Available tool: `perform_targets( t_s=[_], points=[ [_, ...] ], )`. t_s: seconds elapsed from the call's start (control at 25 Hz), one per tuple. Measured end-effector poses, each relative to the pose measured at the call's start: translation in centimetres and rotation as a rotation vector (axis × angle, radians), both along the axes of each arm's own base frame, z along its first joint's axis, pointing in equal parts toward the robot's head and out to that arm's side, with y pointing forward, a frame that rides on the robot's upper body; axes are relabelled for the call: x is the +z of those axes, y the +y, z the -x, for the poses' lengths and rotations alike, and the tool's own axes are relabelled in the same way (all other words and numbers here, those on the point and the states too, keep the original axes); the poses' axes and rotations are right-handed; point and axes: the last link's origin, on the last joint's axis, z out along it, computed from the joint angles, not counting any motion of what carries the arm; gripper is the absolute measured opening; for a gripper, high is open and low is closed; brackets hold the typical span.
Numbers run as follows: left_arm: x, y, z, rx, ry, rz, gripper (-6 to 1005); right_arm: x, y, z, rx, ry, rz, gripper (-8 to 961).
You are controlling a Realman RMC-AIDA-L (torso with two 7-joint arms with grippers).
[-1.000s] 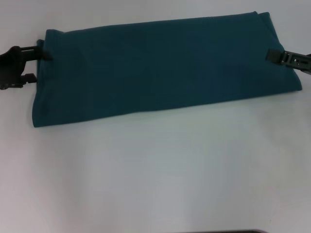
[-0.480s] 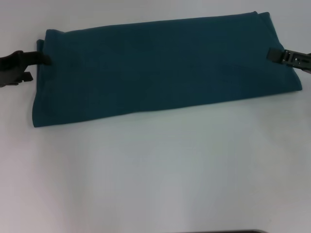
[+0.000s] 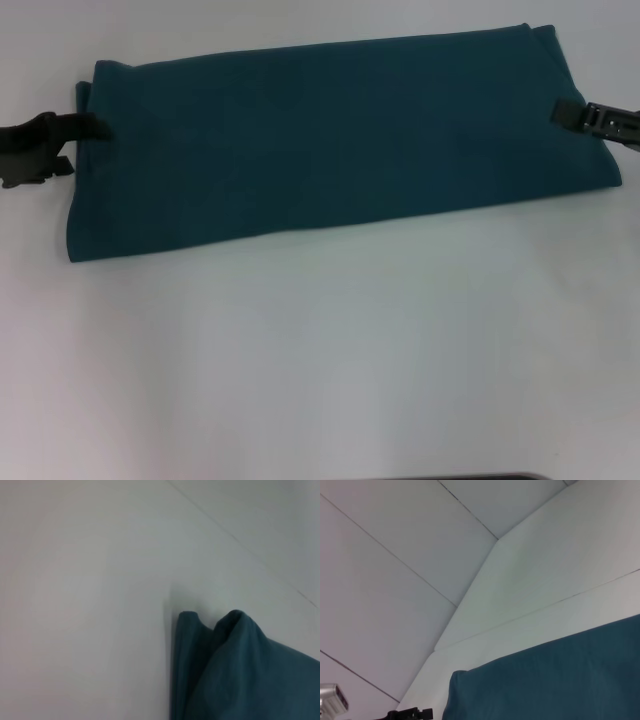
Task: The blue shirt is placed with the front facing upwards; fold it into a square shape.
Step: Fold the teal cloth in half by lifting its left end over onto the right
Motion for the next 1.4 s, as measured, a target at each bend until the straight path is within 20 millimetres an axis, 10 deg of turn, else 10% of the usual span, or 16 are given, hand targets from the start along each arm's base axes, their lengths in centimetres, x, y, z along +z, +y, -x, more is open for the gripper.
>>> perform_targets(
  t_s=[1.4],
  points=[
    [-2.4, 0.7, -3.9, -0.027, -0.013, 0.195, 772, 0.2, -0.4, -0.4, -0.016, 0.011, -0.014, 619]
  ],
)
